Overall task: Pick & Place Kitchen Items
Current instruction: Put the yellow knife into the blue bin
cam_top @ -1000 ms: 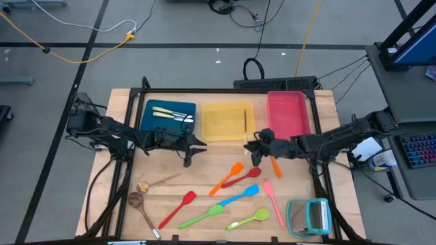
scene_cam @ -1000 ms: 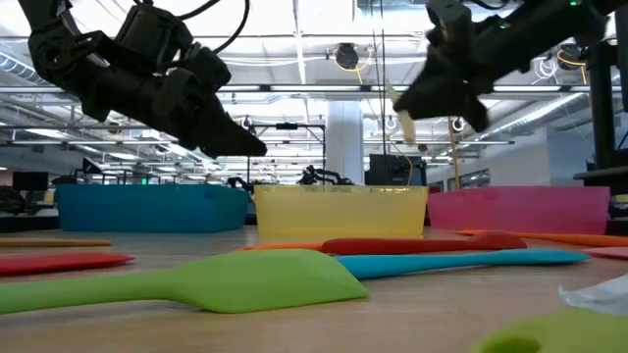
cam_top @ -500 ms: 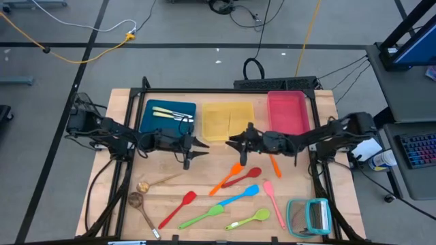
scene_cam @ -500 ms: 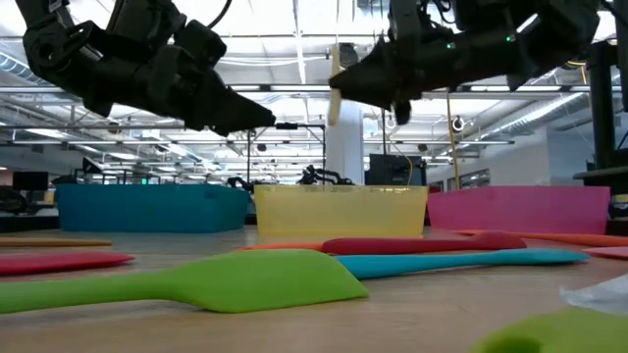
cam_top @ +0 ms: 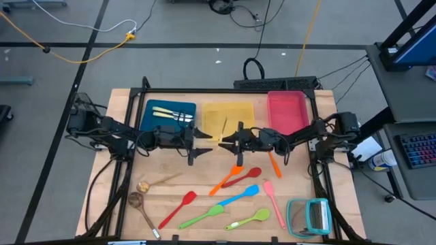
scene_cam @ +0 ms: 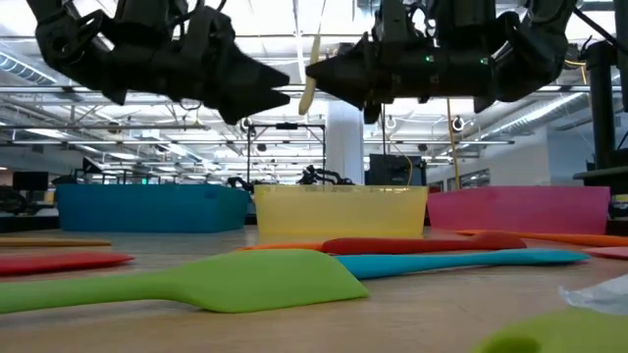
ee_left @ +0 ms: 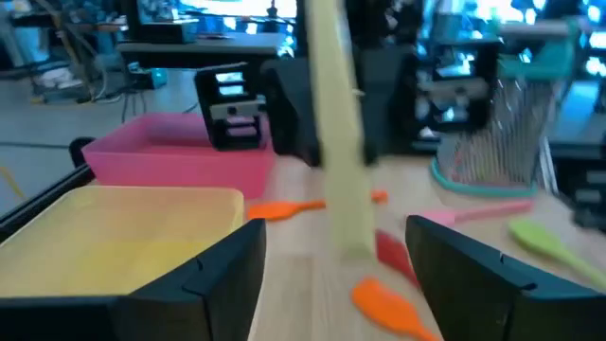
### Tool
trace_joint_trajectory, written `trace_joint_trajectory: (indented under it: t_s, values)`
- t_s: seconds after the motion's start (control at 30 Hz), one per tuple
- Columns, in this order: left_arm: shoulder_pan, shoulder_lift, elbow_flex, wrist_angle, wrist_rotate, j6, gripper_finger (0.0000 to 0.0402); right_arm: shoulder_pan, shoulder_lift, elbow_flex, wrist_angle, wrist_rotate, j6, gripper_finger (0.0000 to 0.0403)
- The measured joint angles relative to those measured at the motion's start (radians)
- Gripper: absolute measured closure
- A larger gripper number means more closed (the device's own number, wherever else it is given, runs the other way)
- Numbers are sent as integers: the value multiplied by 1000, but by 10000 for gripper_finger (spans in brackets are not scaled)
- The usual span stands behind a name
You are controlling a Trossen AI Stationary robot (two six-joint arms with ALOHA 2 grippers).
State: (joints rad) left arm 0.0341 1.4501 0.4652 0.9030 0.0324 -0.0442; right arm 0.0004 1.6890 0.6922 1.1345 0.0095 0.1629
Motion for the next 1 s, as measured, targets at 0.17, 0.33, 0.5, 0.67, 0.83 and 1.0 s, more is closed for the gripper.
trace_joint_trajectory:
  t_s: [0.17, 0.33, 0.5, 0.67, 0.83, 1.0]
  values:
    - [0, 16, 61, -59, 25, -15, 152, 0, -2, 28, -24, -14, -69, 332]
    - [-1, 16, 80, -88, 13, -45, 165, 0, -1, 32, -9, -14, -112, 332]
    - [-1, 16, 81, -79, 10, -58, 169, 0, -1, 32, 0, -13, -144, 332]
    - [2, 16, 81, -70, 9, -65, 170, 0, -1, 32, 14, -13, -149, 332]
    - [1, 16, 82, -61, 8, -70, 170, 0, -1, 32, 21, -12, -149, 332]
    - [2, 16, 102, -68, -1, -67, 170, 0, -1, 32, 35, -12, -149, 331]
